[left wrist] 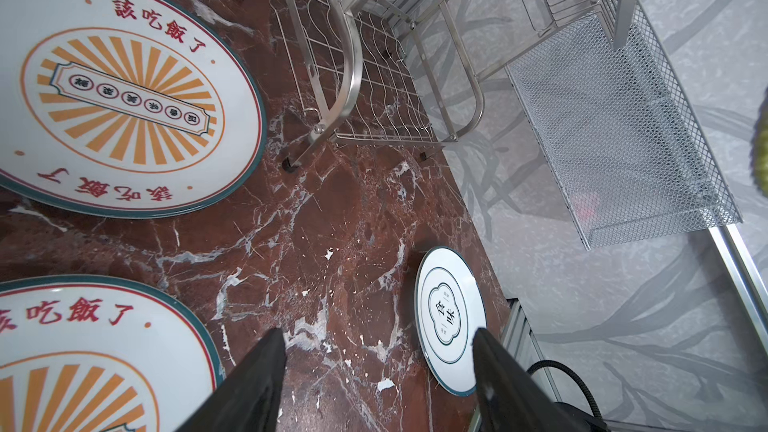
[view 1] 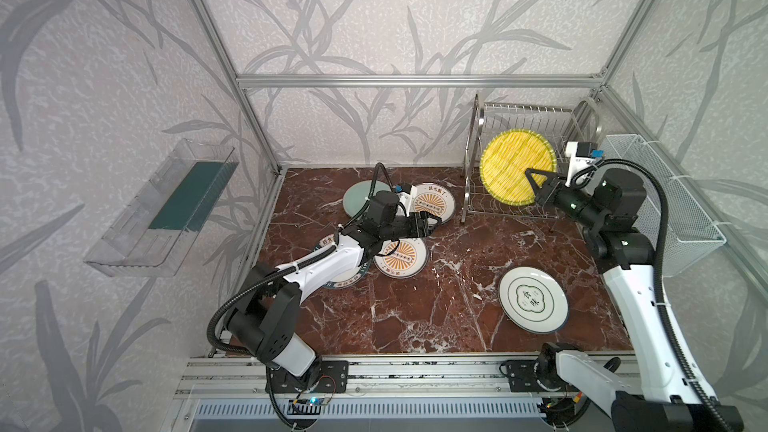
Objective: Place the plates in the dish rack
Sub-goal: 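Release the left gripper and carry the tray with the right gripper toward the dish rack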
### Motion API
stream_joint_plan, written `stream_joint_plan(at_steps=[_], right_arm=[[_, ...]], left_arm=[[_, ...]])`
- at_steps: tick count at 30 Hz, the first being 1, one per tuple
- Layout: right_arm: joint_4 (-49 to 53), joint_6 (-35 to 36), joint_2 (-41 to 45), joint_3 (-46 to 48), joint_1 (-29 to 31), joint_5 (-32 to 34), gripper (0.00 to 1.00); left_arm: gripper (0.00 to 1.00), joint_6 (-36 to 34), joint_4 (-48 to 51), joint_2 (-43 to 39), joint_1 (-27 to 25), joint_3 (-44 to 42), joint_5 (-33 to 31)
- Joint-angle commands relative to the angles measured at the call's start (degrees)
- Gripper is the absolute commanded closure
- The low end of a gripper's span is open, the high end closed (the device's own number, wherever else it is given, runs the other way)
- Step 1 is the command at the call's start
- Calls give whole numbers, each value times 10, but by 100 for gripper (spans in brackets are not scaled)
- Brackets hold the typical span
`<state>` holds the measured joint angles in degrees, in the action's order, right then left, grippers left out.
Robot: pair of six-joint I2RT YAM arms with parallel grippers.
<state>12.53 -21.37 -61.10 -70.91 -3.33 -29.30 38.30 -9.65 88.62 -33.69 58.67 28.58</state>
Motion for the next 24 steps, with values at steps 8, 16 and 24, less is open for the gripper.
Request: stream_joint_plan(at_steps=[8,16,24], right_arm=[[5,52,-62,-139,-48,52,100],[23,140,-118,-215,-50,172,100],[31,208,-186,-287,-51,269,100]], left_arm=[[31,-25,13,-30,1,-15,-16],[31,-39,24,-42,1,-21,-26],[31,-45,26,-45,1,-24,-31]])
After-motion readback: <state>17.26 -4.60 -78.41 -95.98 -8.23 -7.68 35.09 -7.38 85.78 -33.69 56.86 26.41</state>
